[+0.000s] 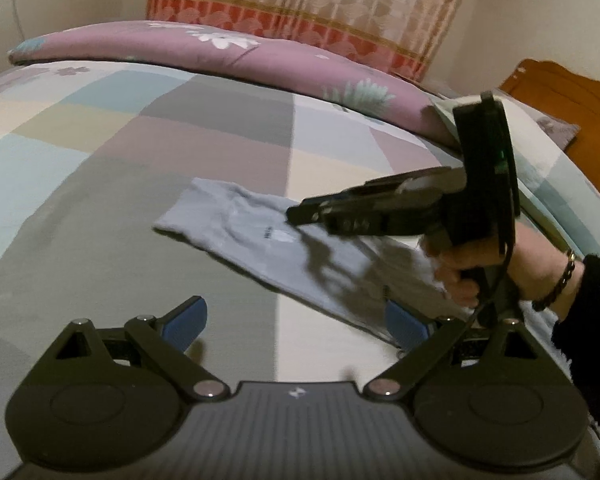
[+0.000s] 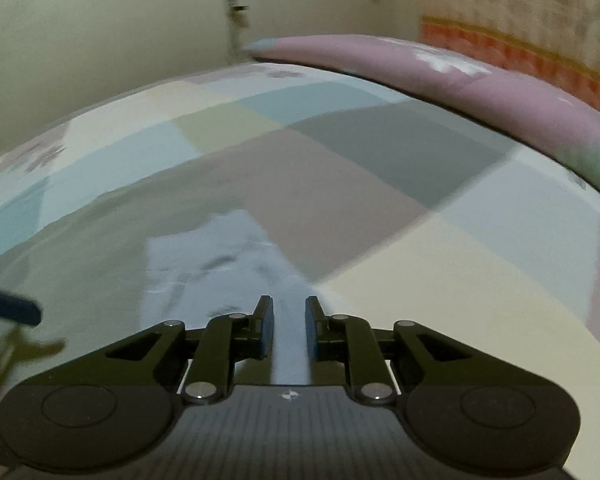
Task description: Fold clothes
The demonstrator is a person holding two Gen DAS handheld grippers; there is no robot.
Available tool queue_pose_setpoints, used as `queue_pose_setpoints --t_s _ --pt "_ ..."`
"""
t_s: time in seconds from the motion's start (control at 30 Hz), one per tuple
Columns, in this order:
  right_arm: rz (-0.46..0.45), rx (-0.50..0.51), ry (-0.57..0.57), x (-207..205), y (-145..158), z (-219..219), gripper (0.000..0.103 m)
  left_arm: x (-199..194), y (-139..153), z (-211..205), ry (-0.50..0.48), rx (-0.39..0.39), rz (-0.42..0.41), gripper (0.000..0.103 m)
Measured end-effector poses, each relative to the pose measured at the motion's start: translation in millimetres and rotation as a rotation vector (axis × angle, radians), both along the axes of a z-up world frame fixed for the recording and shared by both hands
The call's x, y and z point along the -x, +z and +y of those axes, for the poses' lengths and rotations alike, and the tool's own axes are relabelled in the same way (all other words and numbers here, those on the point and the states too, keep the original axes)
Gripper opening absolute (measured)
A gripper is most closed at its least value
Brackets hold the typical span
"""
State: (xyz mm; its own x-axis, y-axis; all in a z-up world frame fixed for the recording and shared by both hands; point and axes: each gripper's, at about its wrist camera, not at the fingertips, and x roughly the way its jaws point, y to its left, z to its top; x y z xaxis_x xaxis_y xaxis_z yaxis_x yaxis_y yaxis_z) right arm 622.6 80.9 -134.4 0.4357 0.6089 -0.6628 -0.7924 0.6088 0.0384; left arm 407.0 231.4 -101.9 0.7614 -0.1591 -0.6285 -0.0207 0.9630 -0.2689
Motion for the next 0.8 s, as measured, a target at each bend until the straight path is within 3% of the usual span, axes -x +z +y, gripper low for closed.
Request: queue_pose_setpoints --t_s 0.13,0.2,0.33,0.53,0.67,0.8 --pt "-0.062 0.073 0.041 7.0 -9.3 45.6 0.023 2.1 1.4 12.9 0.035 0.017 -0.004 0.095" --pt "-0.025 0.044 0.029 0.0 -8.0 60.7 0.023 3.2 3.1 14.9 0.039 0.025 -0.009 0.095" --pt "-0.012 0.028 0.014 -3.9 10.4 54.2 0.024 6.8 8.1 16.6 0.031 0.036 -0.032 0.095" --pt "-0.031 0.123 -0.119 5.8 39.9 -52.4 0.029 6.9 9.4 13.3 0.022 0.061 -0.036 0.095" --pt "-0.009 0.126 -0.214 33.2 51.0 -140.1 0.029 0.4 7.1 -1.5 -0.012 0.061 -0.033 0.095" --pt "-0.001 0.140 -0.295 55.1 42.3 -206.8 0.029 -9.1 1.3 -23.9 -0.044 0.028 -0.012 0.095"
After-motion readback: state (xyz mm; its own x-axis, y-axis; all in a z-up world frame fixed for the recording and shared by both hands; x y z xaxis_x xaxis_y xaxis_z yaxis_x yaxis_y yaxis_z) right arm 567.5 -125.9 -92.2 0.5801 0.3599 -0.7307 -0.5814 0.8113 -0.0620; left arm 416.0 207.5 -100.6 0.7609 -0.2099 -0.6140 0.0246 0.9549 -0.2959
